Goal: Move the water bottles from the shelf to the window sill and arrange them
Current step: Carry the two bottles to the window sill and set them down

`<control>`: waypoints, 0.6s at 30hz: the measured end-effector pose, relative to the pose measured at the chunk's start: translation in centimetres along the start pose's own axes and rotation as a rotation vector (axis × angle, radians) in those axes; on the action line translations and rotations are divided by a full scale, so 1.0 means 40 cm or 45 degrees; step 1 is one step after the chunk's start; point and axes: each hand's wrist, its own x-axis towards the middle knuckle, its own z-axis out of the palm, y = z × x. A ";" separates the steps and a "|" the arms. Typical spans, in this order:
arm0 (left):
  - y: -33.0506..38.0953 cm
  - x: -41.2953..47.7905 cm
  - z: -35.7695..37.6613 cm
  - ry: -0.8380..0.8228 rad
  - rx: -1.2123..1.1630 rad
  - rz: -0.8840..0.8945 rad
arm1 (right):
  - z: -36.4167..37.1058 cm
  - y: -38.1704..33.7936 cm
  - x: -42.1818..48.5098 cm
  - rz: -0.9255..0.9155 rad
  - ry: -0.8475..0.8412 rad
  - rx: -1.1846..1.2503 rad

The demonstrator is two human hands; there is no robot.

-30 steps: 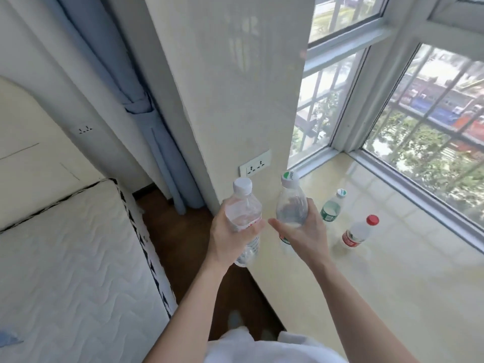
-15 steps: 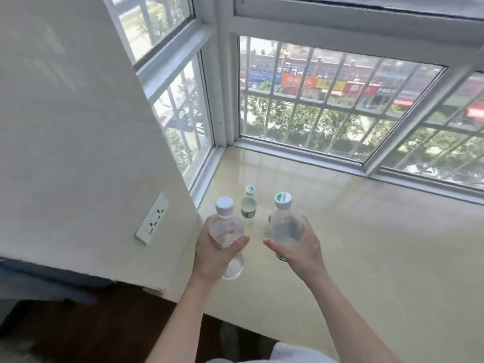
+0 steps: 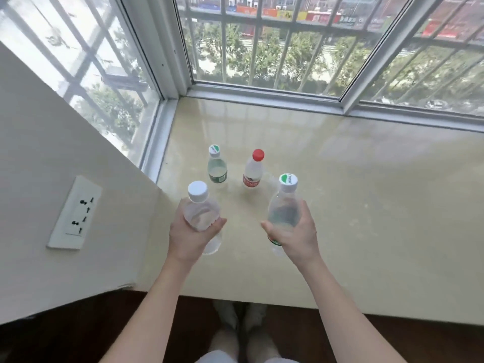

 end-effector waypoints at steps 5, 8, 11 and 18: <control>-0.138 0.098 0.062 0.027 0.058 0.002 | 0.049 0.141 0.123 -0.019 -0.008 0.013; -0.213 0.165 0.092 0.051 0.073 0.043 | 0.096 0.222 0.187 -0.059 -0.033 0.001; -0.273 0.220 0.124 0.084 0.101 0.113 | 0.144 0.287 0.240 -0.069 0.003 0.047; -0.336 0.303 0.178 0.137 0.082 0.229 | 0.208 0.351 0.327 -0.132 0.049 0.035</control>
